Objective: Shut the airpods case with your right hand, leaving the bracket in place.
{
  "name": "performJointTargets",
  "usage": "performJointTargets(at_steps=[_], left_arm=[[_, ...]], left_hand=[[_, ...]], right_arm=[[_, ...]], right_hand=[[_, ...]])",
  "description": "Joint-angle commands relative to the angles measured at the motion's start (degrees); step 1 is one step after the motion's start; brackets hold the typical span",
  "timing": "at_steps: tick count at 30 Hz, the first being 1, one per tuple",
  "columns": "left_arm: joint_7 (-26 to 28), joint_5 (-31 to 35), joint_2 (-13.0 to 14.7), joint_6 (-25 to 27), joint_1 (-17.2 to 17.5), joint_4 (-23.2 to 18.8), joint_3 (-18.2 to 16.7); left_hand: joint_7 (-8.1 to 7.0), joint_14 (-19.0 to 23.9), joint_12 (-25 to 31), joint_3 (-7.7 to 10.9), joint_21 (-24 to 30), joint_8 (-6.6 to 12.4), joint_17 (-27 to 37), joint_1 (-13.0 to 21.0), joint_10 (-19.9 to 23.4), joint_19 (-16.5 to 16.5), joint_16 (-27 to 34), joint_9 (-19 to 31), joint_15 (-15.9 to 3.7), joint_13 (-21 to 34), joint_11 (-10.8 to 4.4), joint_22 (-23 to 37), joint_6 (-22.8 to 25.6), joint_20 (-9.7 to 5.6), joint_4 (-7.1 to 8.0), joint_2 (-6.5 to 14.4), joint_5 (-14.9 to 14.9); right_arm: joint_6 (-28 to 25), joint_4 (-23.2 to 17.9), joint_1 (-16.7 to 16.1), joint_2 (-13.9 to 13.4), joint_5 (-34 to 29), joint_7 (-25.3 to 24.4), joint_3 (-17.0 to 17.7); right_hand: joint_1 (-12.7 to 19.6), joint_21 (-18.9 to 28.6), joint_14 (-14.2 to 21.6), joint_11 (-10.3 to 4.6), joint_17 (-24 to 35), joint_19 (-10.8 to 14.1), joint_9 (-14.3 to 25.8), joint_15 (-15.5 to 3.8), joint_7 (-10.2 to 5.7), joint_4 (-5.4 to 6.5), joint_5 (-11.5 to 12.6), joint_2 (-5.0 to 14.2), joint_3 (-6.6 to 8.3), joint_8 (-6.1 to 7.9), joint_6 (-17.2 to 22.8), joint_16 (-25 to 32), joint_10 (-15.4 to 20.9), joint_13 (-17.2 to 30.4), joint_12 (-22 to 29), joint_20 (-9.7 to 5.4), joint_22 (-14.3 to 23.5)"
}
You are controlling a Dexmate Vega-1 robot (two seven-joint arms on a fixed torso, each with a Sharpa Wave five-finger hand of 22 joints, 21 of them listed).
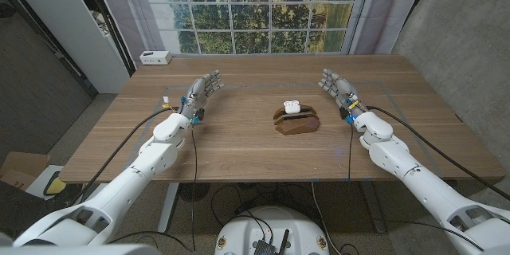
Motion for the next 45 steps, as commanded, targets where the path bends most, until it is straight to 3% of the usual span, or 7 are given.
performJointTargets(at_steps=[1,2,3,7,17,23,45], left_arm=[[-0.74,0.86,1.25,-0.57,-0.17,0.09,-0.06],[-0.49,0.96,1.43,-0.49,-0.03,-0.12,-0.16],[-0.30,0.98,1.54,-0.50,0.10,-0.25,-0.27],[-0.11,0.90,1.81,-0.40,0.39,-0.38,-0.49],[-0.78,1.09,1.37,-1.27,-0.35,1.15,-0.34],[-0.66,1.39,1.62,-0.93,-0.33,0.75,-0.16],[-0.38,1.94,2.67,-0.49,0.29,-0.53,-0.16]], left_hand=[[-0.02,0.49,0.38,0.44,0.08,0.34,0.30,0.53,0.71,0.48,0.23,0.31,0.08,0.07,-0.01,0.27,0.67,-0.14,-0.07,-0.11,0.29],[-0.06,0.54,0.37,0.45,0.06,0.35,0.30,0.53,0.73,0.47,0.25,0.31,0.00,0.07,-0.01,0.27,0.71,-0.14,-0.08,-0.12,0.30],[-0.07,0.63,0.36,0.44,0.02,0.36,0.30,0.52,0.76,0.42,0.27,0.31,0.04,0.07,-0.04,0.28,0.76,-0.11,-0.08,-0.14,0.30],[-0.51,0.79,0.35,0.44,-0.23,0.56,0.32,0.44,0.93,0.12,0.30,0.33,-0.15,0.07,0.00,0.29,1.40,0.00,-0.06,-0.15,0.30],[-1.24,0.75,0.29,0.35,-1.12,0.80,0.33,0.22,1.13,-1.22,0.18,0.45,-0.27,0.23,-0.50,0.32,2.43,0.41,-0.10,-0.35,0.32],[-1.28,0.66,0.20,0.36,-1.36,0.87,0.33,0.18,1.00,-1.54,0.12,0.49,-0.37,0.29,-0.62,0.32,2.75,0.46,-0.14,-0.36,0.34],[-1.63,0.65,0.13,0.19,-2.02,1.08,0.32,0.09,1.01,-2.23,0.08,0.63,-0.60,0.54,-0.83,0.35,3.82,0.63,-0.43,-0.56,0.33]], right_arm=[[-3.21,-2.71,1.52,-2.40,-2.69,0.57,-1.79],[-4.21,-3.57,1.79,-3.12,-3.46,0.38,-2.15],[-5.60,-4.62,2.16,-4.11,-4.25,0.45,-2.58],[-13.34,-10.31,3.82,-8.76,-8.11,-0.04,-4.52],[-27.68,-20.43,5.74,-15.90,-11.84,0.59,-6.88],[-39.72,-27.55,8.91,-20.42,-15.53,2.86,-10.16],[-55.04,-32.97,20.42,-21.15,-27.08,15.86,-22.92]], right_hand=[[1.47,-0.07,0.81,0.23,0.55,0.91,0.27,-6.02,-2.10,-1.43,0.18,0.08,0.25,0.72,1.44,0.02,1.15,0.19,0.01,-2.81,0.38],[1.59,-0.15,0.80,0.00,0.57,0.83,0.26,-6.02,-1.58,-1.58,0.19,0.14,0.24,0.74,1.57,-0.01,1.16,0.20,-0.04,-2.87,0.38],[2.59,-0.33,0.81,-0.08,0.60,0.78,0.33,-5.97,-6.74,-2.56,0.31,0.30,0.42,0.77,1.74,-0.18,1.14,0.26,-0.22,-2.77,0.39],[4.61,-0.94,0.33,-0.61,0.42,-0.71,0.27,-6.11,-1.40,-4.33,0.62,0.17,0.80,0.80,2.37,-0.68,0.53,0.34,-0.56,-2.13,0.40],[9.22,-1.44,-1.78,-1.13,0.35,-4.44,0.26,-6.62,-6.52,-6.57,1.15,-0.35,1.76,0.82,3.63,-1.56,-1.00,0.67,-0.85,-0.41,0.41],[11.42,-1.43,-5.55,-0.87,0.38,-7.44,0.33,-5.97,-4.04,-6.59,1.15,-1.24,1.23,0.69,3.92,-2.08,-3.55,0.90,-1.07,1.26,0.41],[21.17,-1.67,-14.09,-2.66,0.05,-15.32,0.38,-5.75,-6.68,-7.42,1.29,-3.57,2.05,0.13,1.85,-2.33,-10.96,0.90,-1.30,1.97,0.25]])
